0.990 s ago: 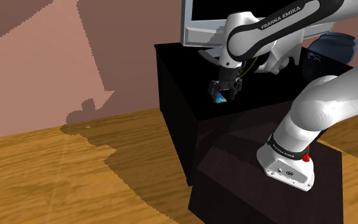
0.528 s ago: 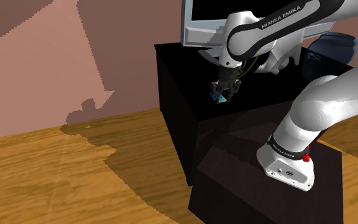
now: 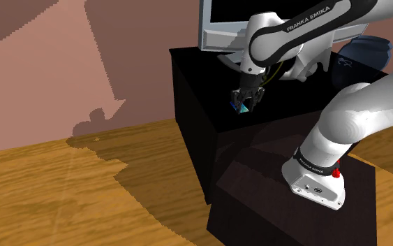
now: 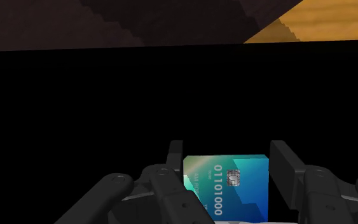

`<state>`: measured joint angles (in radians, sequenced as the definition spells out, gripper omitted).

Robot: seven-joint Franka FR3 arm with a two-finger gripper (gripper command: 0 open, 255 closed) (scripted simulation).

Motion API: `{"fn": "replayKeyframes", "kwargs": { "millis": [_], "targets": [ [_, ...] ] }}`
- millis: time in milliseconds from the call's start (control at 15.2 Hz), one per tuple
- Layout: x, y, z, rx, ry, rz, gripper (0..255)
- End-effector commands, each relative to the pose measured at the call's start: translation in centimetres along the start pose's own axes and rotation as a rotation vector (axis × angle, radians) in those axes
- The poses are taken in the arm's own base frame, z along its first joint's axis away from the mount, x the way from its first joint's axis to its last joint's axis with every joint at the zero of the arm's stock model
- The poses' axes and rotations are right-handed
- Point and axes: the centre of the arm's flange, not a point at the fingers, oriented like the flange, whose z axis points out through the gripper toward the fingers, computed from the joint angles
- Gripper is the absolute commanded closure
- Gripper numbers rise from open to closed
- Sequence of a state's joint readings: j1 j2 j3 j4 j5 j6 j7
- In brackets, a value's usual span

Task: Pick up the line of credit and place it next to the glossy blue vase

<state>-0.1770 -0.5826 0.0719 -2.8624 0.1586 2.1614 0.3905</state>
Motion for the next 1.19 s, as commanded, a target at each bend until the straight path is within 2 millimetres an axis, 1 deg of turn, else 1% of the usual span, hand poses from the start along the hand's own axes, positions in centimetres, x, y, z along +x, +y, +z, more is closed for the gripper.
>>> {"fn": "replayKeyframes", "kwargs": {
  "millis": [0,1122],
  "targets": [
    [-0.2,0.0,-0.3,-0.001,-0.002,-0.001,255],
    [-1.4,-0.3,-9.2,-0.001,-0.002,-0.001,255]
  ]
}}
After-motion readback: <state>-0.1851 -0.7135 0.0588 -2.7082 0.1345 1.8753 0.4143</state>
